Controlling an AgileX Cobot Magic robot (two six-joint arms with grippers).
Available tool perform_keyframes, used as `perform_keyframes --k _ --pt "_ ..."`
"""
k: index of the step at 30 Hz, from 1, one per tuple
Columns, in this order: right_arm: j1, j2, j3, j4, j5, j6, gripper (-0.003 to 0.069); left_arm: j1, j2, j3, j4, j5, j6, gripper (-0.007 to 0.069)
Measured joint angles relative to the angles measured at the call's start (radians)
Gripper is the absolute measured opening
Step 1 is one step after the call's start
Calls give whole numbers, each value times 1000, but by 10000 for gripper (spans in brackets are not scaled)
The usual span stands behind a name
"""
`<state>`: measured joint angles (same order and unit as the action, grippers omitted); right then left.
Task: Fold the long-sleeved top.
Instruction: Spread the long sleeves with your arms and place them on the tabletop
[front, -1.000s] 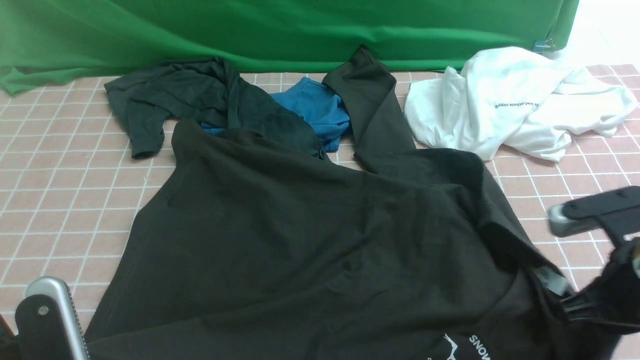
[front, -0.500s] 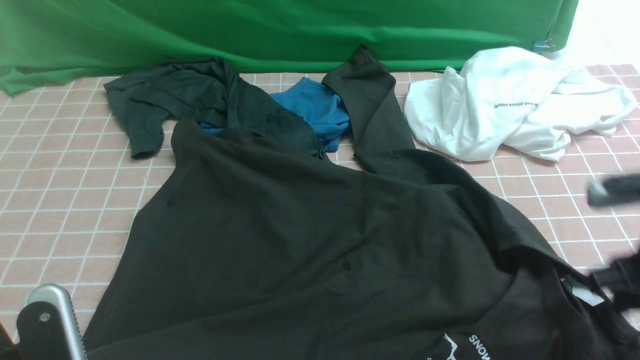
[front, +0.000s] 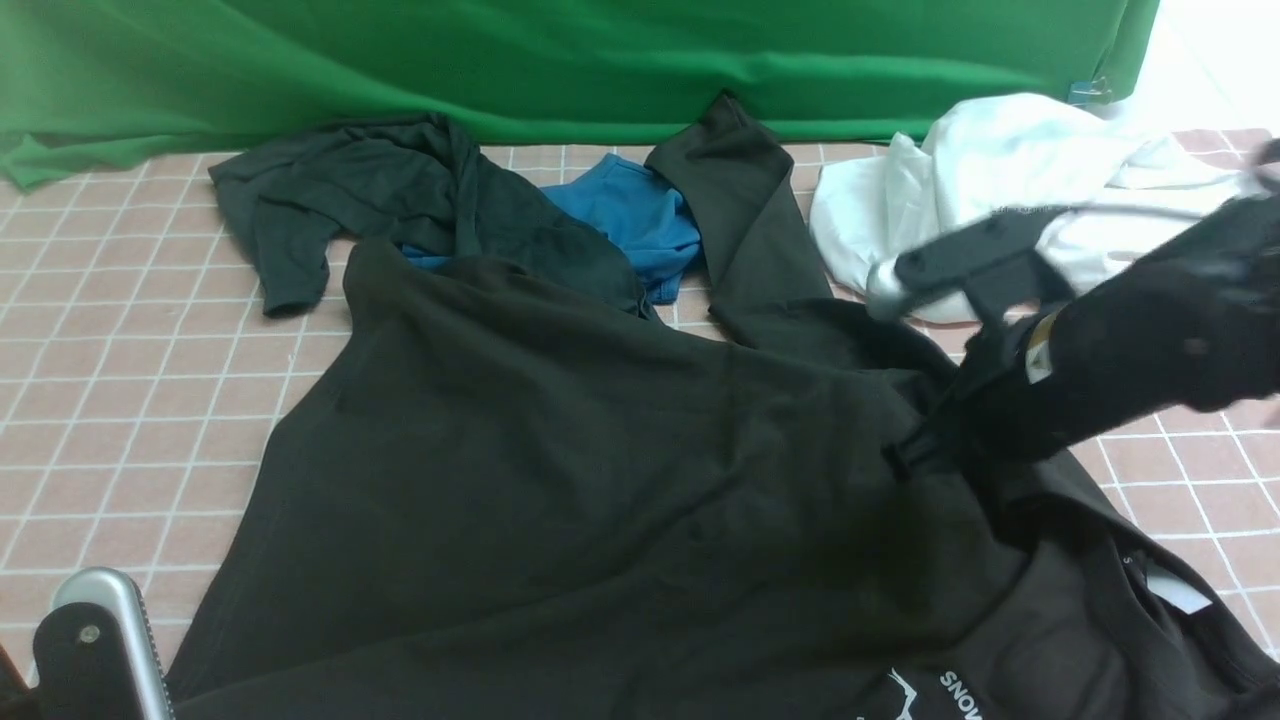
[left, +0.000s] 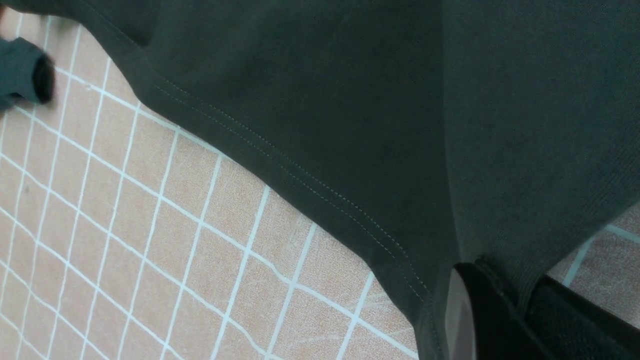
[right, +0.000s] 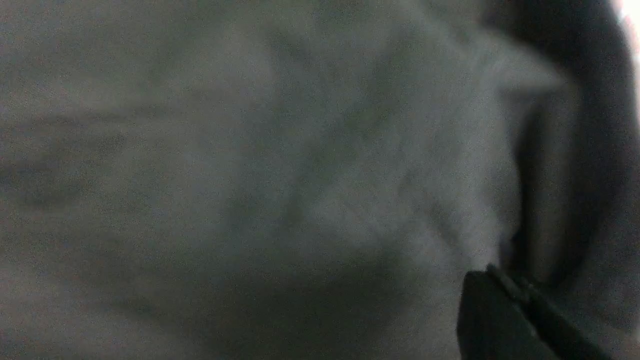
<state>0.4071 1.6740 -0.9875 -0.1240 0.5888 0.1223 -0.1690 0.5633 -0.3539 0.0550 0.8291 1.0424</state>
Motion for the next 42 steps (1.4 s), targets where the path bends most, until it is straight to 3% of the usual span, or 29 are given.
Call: perform_keyframes --k 7,13,16,21,30,35,42 --pt "-151 71 -42 -16 24 -17 30 0 0 0 -1 0 0 36" --pt "-315 73 -53 -79 -171 -39 30 0 0 0 -1 -21 0 36" --pt "-366 72 -108 -85 -168 -45 31 0 0 0 -1 -25 0 36" --pt "-331 12 -156 -29 -31 -100 32 0 0 0 -2 -26 0 36" --pt "-143 -42 -88 44 -10 -200 29 0 -1 0 -5 -30 0 36" --pt "-190 87 -83 12 -28 -222 29 0 -2 0 -5 -30 0 36" --pt "-356 116 -127 -9 70 -159 30 0 -2 0 -1 -43 4 36"
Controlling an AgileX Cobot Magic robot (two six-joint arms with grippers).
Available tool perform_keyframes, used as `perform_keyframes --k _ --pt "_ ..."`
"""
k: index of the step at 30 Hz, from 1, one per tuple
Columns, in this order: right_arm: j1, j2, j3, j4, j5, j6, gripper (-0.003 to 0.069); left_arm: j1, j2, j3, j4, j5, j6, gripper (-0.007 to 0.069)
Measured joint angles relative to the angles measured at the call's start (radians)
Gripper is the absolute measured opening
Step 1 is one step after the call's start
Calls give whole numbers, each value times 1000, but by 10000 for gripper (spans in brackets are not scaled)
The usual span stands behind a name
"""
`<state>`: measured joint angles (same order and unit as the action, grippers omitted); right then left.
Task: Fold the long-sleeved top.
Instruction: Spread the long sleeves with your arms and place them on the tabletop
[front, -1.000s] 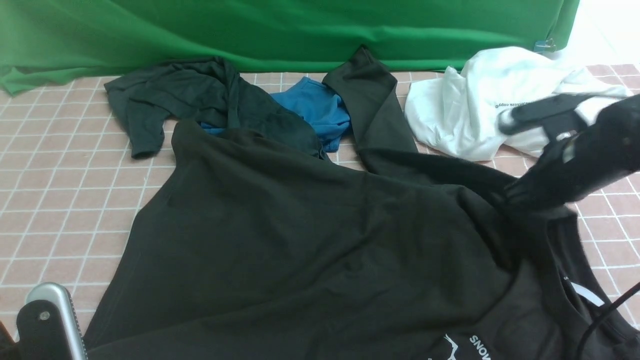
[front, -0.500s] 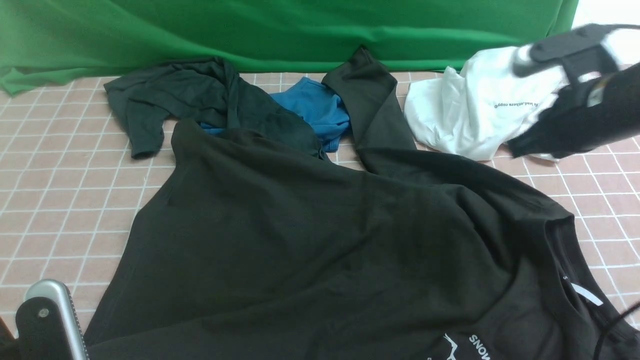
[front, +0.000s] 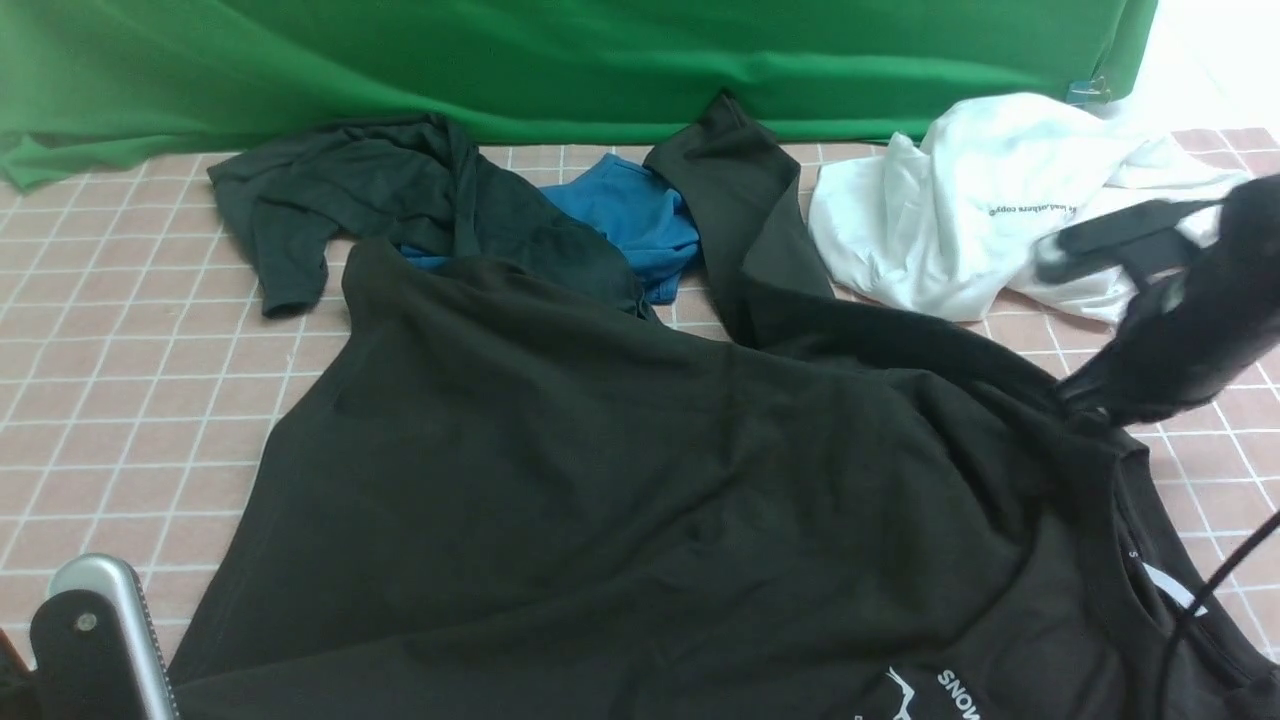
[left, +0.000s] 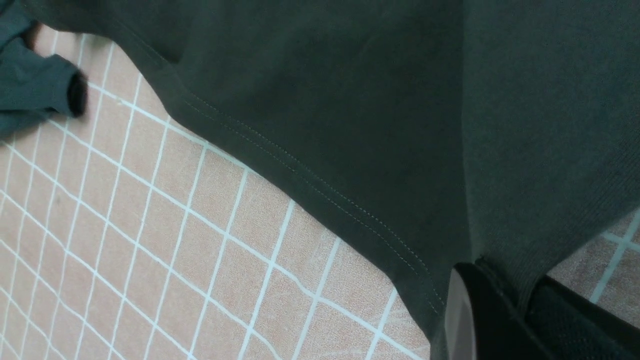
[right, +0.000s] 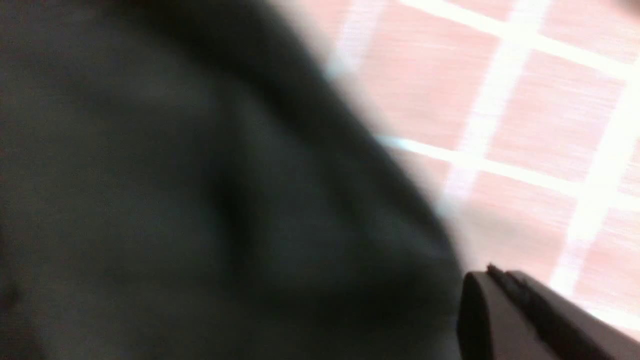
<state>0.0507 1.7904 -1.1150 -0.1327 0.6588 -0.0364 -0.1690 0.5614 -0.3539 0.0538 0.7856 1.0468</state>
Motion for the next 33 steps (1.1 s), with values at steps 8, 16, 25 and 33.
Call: perform_keyframes --k 8,16,25,33 --pt "303 -398 149 42 96 16 31 0 0 0 0 -1 0 36" --pt "1024 -676 501 78 137 31 208 0 0 0 0 -12 0 36" --pt "1259 -549 561 71 -9 135 390 0 0 0 0 -20 -3 36" --pt "1133 -319 558 1 -87 106 390 0 0 0 0 -19 -4 36"
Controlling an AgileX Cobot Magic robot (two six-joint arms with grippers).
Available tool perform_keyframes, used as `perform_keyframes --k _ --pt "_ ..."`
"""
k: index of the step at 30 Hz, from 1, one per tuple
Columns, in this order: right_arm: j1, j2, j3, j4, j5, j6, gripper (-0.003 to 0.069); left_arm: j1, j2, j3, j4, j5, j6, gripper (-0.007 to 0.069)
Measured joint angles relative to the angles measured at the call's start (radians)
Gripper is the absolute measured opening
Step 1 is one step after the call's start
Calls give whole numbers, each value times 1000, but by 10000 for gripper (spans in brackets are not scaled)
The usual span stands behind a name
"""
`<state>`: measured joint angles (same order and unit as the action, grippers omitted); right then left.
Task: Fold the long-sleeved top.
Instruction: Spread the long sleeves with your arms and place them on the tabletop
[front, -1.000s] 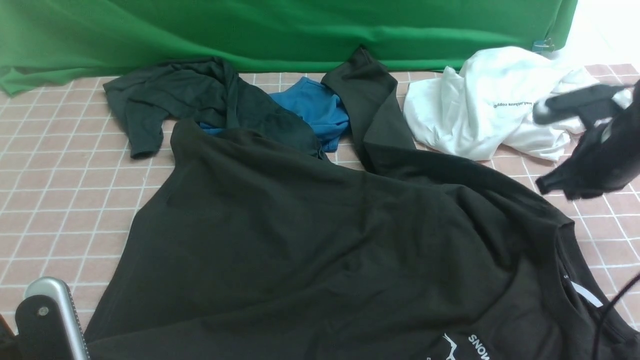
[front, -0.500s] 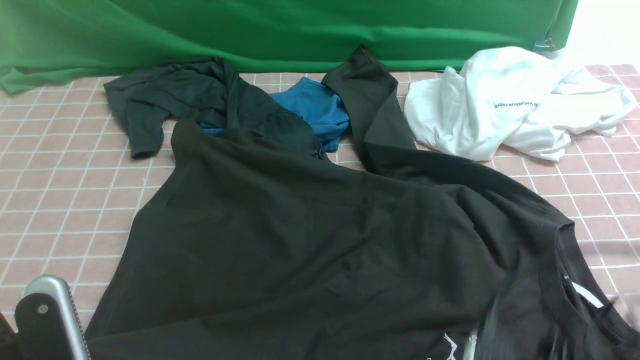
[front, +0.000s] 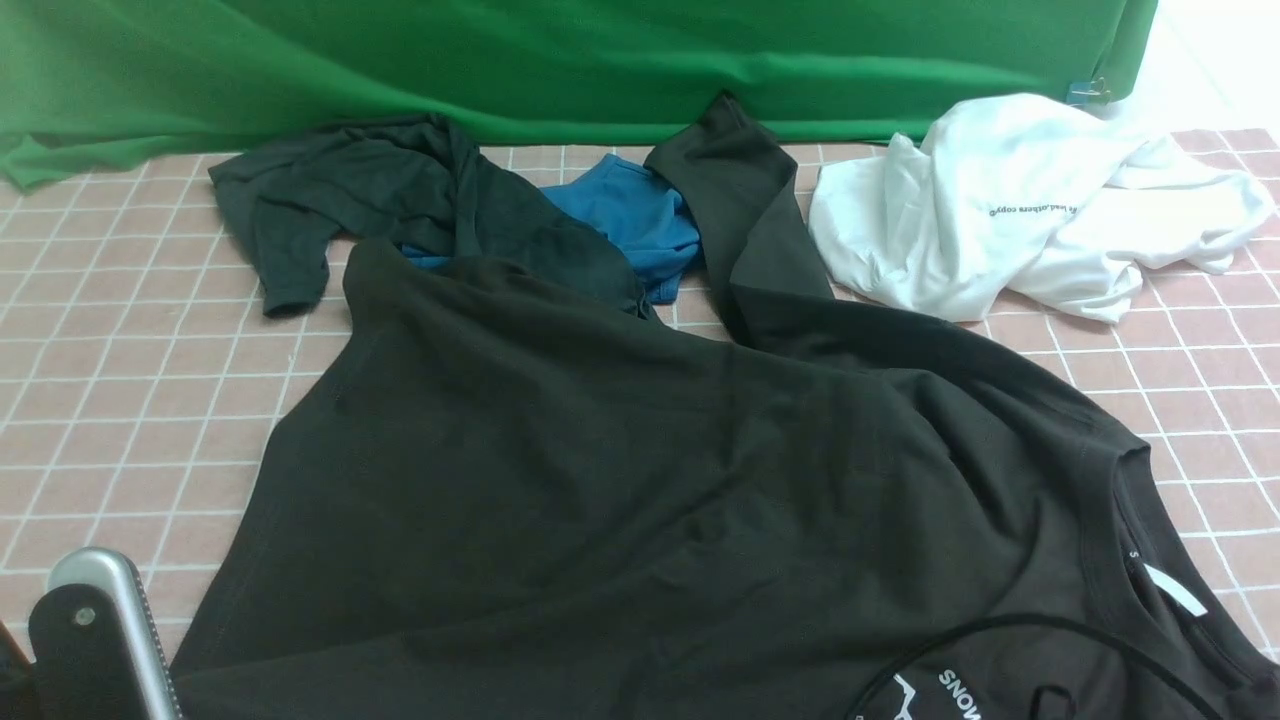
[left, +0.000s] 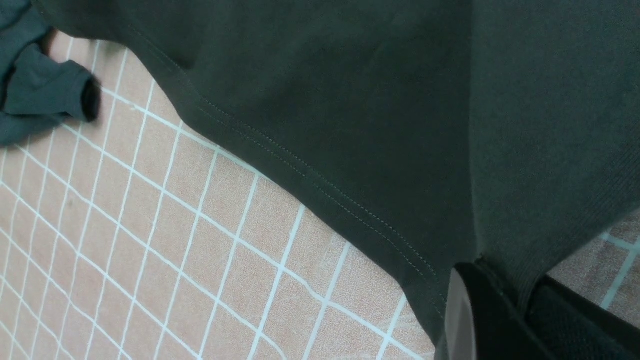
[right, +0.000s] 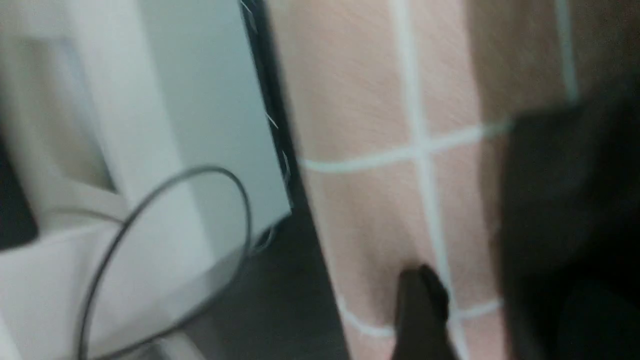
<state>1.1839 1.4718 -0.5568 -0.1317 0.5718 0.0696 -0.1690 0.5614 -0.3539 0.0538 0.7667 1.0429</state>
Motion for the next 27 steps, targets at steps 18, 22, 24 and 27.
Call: perform_keyframes --k 18,22,24,27 --pt "-37 -31 -3 -50 15 -36 391 0 0 0 0 0 0 36" --pt "-37 9 -10 -64 4 -55 387 0 0 0 0 -1 0 36" --pt "-37 16 -12 -65 5 -57 366 0 0 0 0 -1 0 36" --pt "-37 20 -13 -54 7 -57 284 0 0 0 0 -1 0 36"
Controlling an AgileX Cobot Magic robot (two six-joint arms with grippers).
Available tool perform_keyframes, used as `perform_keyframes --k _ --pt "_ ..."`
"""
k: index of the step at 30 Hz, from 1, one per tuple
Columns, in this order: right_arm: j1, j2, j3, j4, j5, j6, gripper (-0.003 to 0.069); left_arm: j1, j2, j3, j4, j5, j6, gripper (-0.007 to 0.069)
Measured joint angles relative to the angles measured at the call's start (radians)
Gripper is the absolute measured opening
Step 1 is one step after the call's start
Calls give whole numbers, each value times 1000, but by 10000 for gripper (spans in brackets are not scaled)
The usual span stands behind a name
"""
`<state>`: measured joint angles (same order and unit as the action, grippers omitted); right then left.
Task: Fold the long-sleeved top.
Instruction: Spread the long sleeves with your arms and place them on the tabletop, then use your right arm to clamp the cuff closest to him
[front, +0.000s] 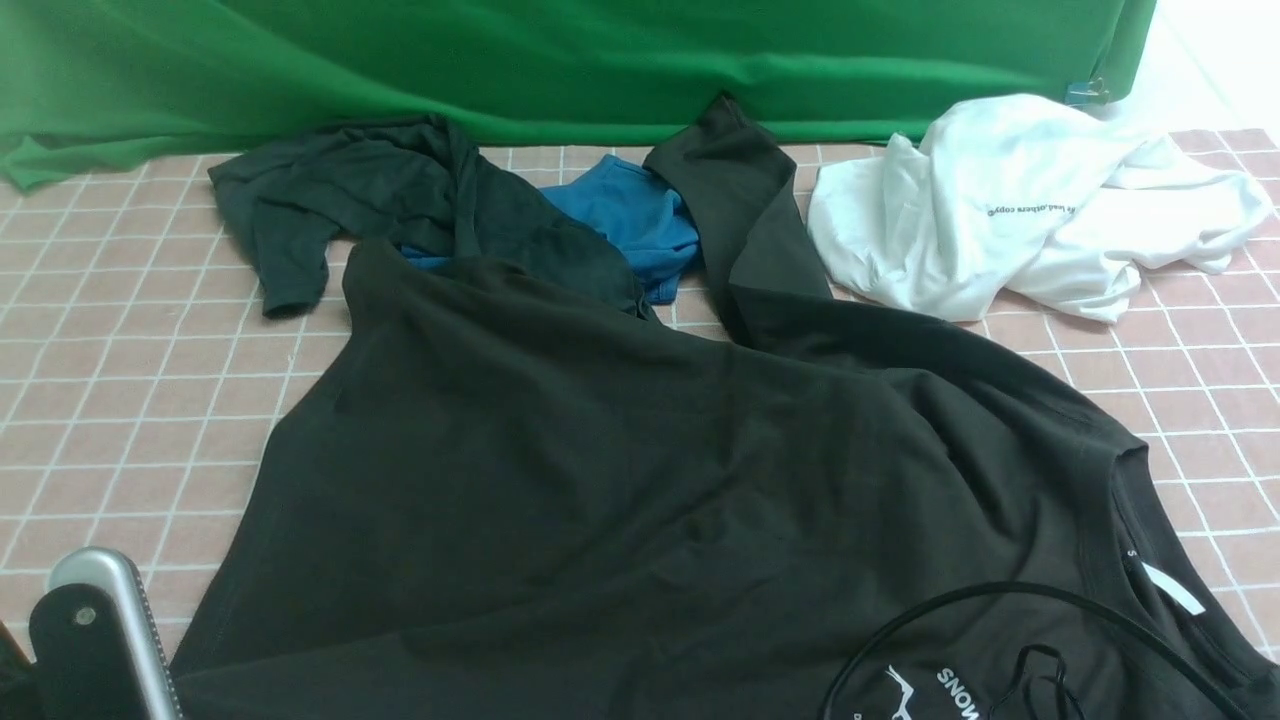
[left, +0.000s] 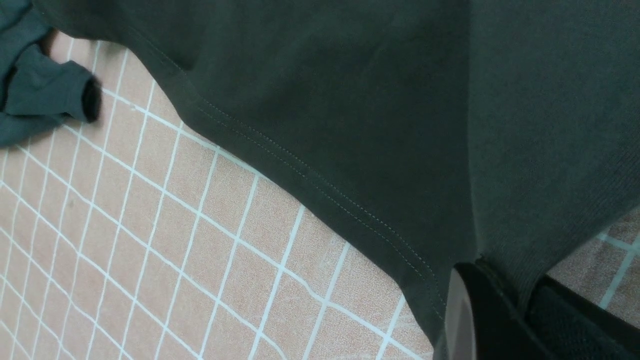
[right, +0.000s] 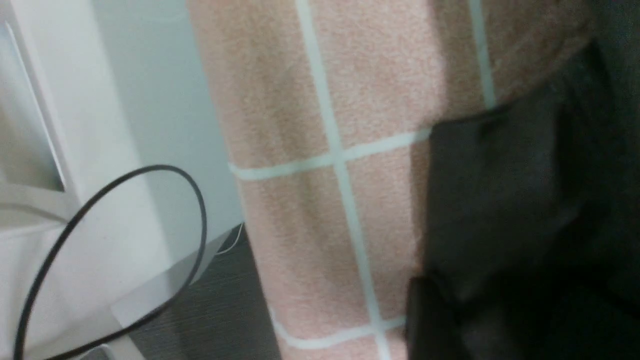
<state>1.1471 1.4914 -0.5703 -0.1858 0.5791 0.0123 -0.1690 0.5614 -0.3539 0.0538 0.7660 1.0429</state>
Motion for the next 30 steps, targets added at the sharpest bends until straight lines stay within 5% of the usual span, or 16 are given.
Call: perform_keyframes --k 2,5,12,20,30 --pt "1 0 -1 6 0 0 143 0 0 0 0 0 0 36" --pt "1 -1 -12 10 19 -12 60 0 0 0 0 0 0 36" --pt "-3 -97 -136 136 208 -69 47 0 -18 0 0 -22 0 36" --pt "-90 -138 -277 73 381 -69 47 0 -19 -1 0 -53 -6 36" --pt "-449 -93 -387 -49 206 -187 46 0 117 -85 -10 -122 -102 36"
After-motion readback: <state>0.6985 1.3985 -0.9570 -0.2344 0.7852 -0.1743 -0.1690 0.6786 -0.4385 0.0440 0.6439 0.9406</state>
